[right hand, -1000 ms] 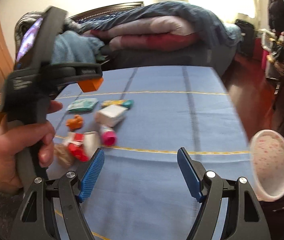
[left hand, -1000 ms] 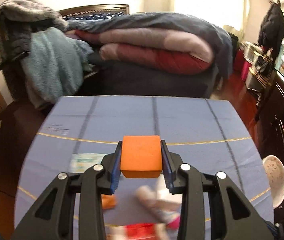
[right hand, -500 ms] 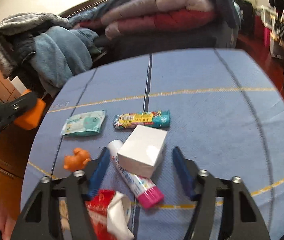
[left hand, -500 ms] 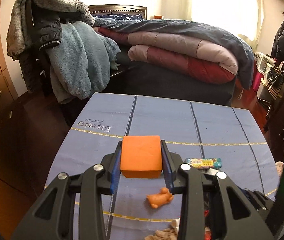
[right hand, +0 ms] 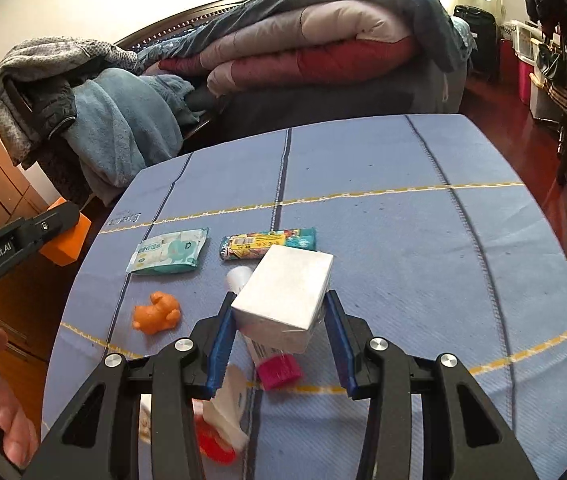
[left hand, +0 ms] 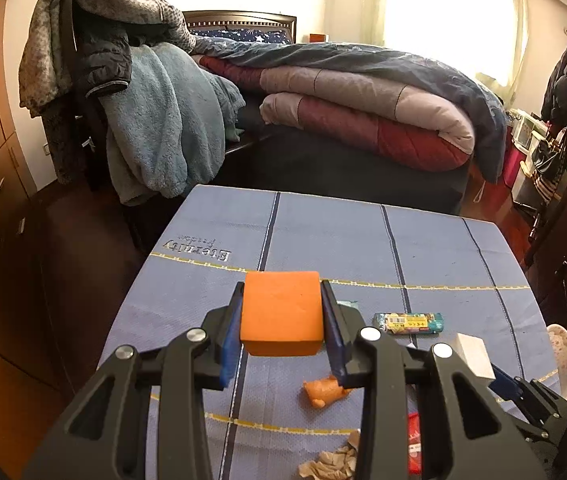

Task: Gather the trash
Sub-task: 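Grasp the white box with the right gripper, then carry the white box and orange cube over the wastebasket with both grippers, then open both grippers to drop the cube and box into the wastebasket, then grasp the green wet-wipe pack with the left gripper while the right gripper grasps the glue stick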

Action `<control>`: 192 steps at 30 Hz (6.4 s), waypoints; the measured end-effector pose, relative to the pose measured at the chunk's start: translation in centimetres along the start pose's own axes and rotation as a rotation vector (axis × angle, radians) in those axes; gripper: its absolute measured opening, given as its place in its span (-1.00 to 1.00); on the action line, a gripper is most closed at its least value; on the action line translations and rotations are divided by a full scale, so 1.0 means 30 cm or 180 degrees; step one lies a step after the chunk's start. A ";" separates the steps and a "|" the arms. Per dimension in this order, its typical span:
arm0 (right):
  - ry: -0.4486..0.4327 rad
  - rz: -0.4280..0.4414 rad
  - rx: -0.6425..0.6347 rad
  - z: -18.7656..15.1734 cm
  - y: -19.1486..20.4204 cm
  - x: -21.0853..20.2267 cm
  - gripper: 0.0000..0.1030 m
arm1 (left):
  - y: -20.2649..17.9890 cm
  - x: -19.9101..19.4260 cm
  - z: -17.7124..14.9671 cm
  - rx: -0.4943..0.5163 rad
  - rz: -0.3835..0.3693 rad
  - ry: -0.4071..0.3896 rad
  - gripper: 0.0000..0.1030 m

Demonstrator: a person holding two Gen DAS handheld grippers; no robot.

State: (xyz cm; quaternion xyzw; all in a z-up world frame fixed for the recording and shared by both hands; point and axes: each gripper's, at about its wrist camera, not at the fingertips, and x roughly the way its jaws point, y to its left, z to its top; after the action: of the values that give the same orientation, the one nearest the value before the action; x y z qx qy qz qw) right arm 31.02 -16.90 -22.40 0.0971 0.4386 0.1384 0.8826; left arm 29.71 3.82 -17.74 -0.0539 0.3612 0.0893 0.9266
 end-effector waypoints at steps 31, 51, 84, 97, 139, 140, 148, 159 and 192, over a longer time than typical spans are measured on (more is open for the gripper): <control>-0.0367 -0.0180 0.0179 -0.111 -0.242 -0.354 -0.14 | -0.295 -0.310 -0.007 0.0357 -0.0477 -0.0380 -0.30; -0.0597 -0.0584 0.0611 -0.179 -0.567 -0.541 -0.14 | -0.716 -0.364 -0.064 0.0839 -0.1045 -0.0401 -0.30; -0.0690 -0.1496 0.1241 -0.217 -1.076 -0.595 -0.14 | -1.453 -0.223 -0.252 0.1719 -0.2093 -0.0089 -0.30; -0.0562 -0.1712 0.1267 -0.187 -1.179 -0.470 -0.12 | -1.591 -0.046 -0.263 0.1760 -0.2279 0.0187 0.07; -0.0358 -0.0581 -0.0018 -0.137 -0.331 -0.345 0.70 | -0.399 0.047 -0.020 0.0426 -0.0220 0.0067 0.93; -0.0339 -0.0551 -0.0062 -0.137 -0.305 -0.333 0.70 | -0.340 0.083 -0.018 0.0348 -0.0141 0.0133 0.93; -0.0249 -0.0419 -0.0335 -0.137 -0.144 -0.257 0.70 | -0.063 0.341 -0.003 0.0012 -0.0091 0.0715 0.93; -0.0171 -0.0411 -0.0478 -0.105 -0.050 -0.174 0.70 | -0.067 0.450 -0.054 0.0267 -0.0086 0.0866 0.93; 0.0302 -0.0140 -0.0548 -0.020 0.079 0.117 -0.56 | 0.076 0.176 0.024 0.0131 -0.0227 0.0076 0.57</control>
State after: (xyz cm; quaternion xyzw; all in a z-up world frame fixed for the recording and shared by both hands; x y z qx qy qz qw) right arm 32.19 -13.49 -24.67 0.0045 0.4684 0.1607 0.8687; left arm 33.53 6.84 -20.87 -0.0488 0.3719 0.0482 0.9257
